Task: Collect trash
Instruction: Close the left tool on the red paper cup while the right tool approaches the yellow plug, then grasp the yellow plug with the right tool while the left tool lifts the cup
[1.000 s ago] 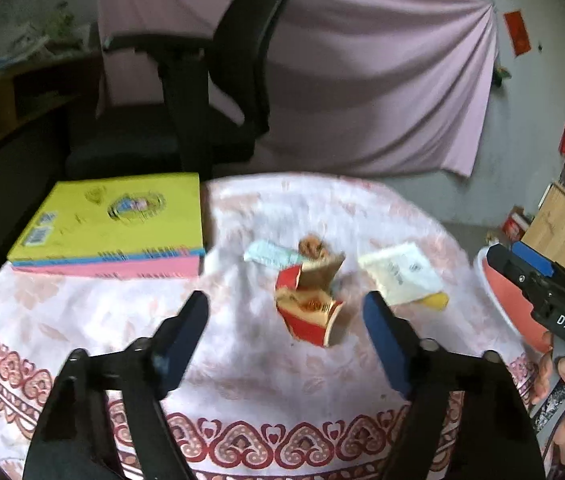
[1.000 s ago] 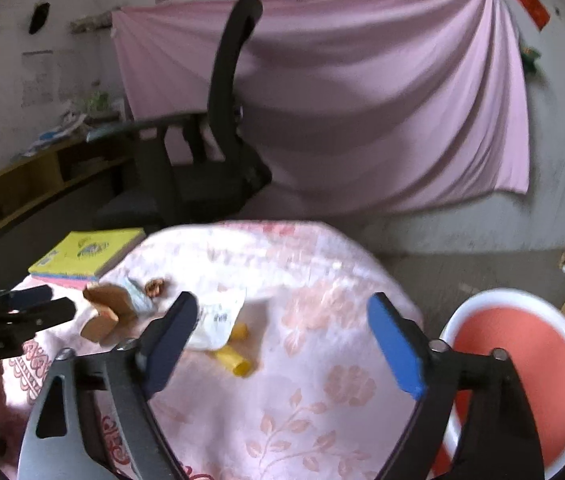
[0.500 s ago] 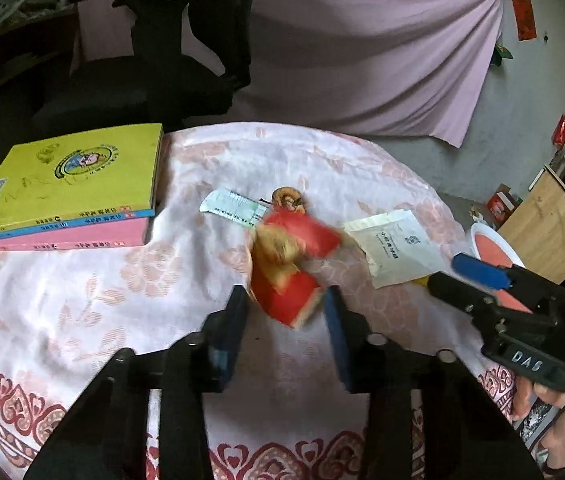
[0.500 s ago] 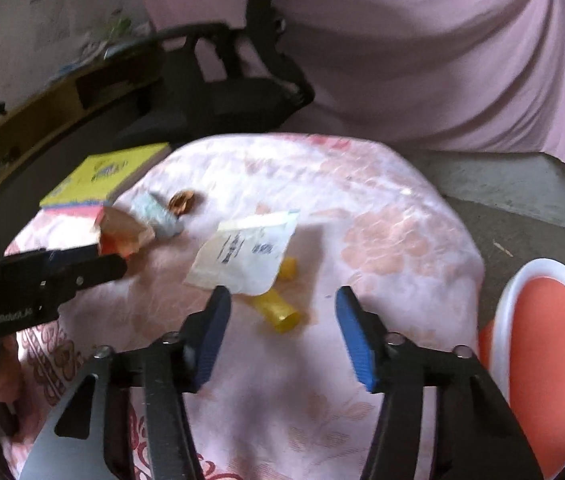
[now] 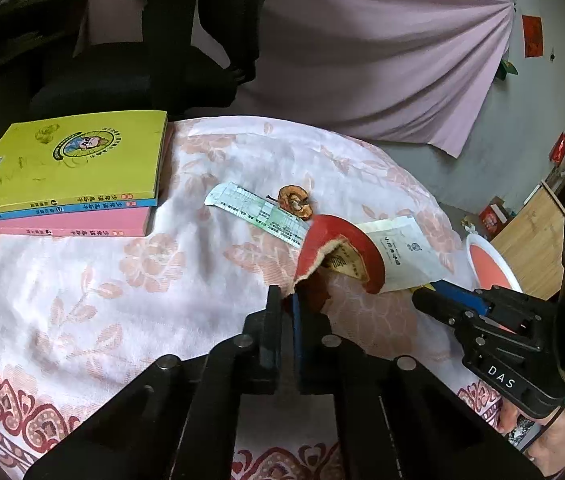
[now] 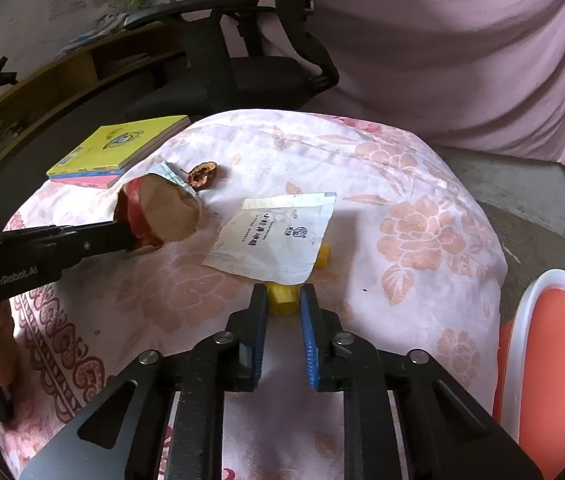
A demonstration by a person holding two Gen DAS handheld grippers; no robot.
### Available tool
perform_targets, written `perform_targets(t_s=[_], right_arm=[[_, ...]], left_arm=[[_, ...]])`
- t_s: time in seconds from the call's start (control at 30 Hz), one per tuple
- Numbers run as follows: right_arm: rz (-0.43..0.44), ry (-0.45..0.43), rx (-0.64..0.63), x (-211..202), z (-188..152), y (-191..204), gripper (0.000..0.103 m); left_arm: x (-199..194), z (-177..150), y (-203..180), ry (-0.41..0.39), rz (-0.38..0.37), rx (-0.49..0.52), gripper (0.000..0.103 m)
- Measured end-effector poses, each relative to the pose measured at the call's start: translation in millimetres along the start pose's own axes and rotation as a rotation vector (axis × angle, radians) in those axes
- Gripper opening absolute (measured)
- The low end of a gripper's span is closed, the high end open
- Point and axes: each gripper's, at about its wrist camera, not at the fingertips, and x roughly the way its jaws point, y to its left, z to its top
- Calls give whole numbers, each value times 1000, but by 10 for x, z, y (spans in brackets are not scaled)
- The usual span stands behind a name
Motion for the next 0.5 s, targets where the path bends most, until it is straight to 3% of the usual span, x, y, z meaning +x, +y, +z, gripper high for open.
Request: perform_targets(t_s=[0.5], right_arm=[[61,-54,-33,-184,-78,195,14]], left_arm=[[-247,-106,-71,-96,-50,24,0]])
